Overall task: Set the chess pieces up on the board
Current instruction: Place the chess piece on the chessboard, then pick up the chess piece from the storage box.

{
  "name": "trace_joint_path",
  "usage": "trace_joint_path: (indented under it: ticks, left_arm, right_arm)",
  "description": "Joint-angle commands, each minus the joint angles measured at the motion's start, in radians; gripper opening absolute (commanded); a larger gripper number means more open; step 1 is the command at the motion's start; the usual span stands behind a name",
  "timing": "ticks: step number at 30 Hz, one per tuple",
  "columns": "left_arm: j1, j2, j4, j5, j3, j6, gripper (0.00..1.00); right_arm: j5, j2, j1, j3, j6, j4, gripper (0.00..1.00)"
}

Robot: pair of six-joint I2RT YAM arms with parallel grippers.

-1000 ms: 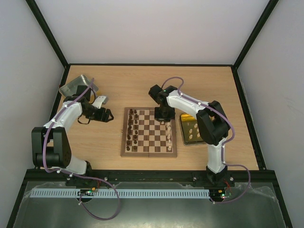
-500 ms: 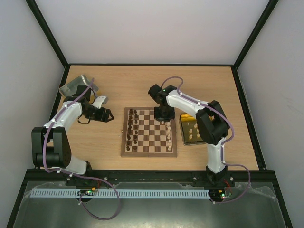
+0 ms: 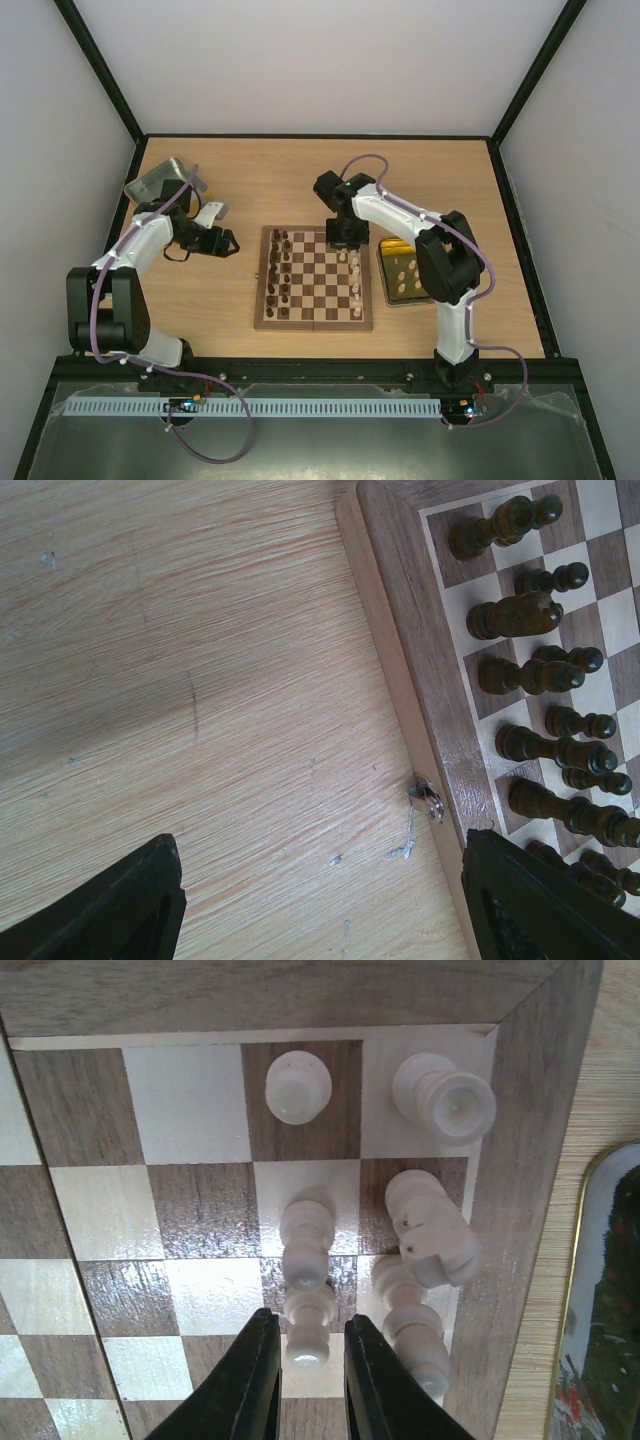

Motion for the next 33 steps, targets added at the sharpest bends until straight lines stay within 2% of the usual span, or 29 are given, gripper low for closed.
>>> trace_joint_path:
  ticks: [1,11,17,23,33]
  left_arm:
    - [-0.002,0.005,-0.004,0.012,-0.011,0.003,0.76]
    - [-0.002,-0.001,-0.004,0.009,-0.011,0.001,0.76]
    - [-0.002,0.002,-0.004,0.009,-0.01,0.001,0.76]
    - [-0.002,0.003,-0.004,0.007,-0.01,0.0,0.76]
    - [-0.003,0.01,-0.004,0.002,-0.01,-0.002,0.76]
  right_arm:
    - [0.027,-0.017,-0.009,0.029,-0.014,-0.056,0.17]
    - [0.078,-0.182,-0.114,0.024,-0.014,-0.137,0.17]
    - [0.098,-0.319,-0.224,-0.182,-0.046,-0.109,0.17]
    - [0.089,-0.4,-0.271,-0.376,-0.042,-0.037,0.17]
    - [0.056,-0.411,-0.291,-0.497,-0.04,0.047,0.17]
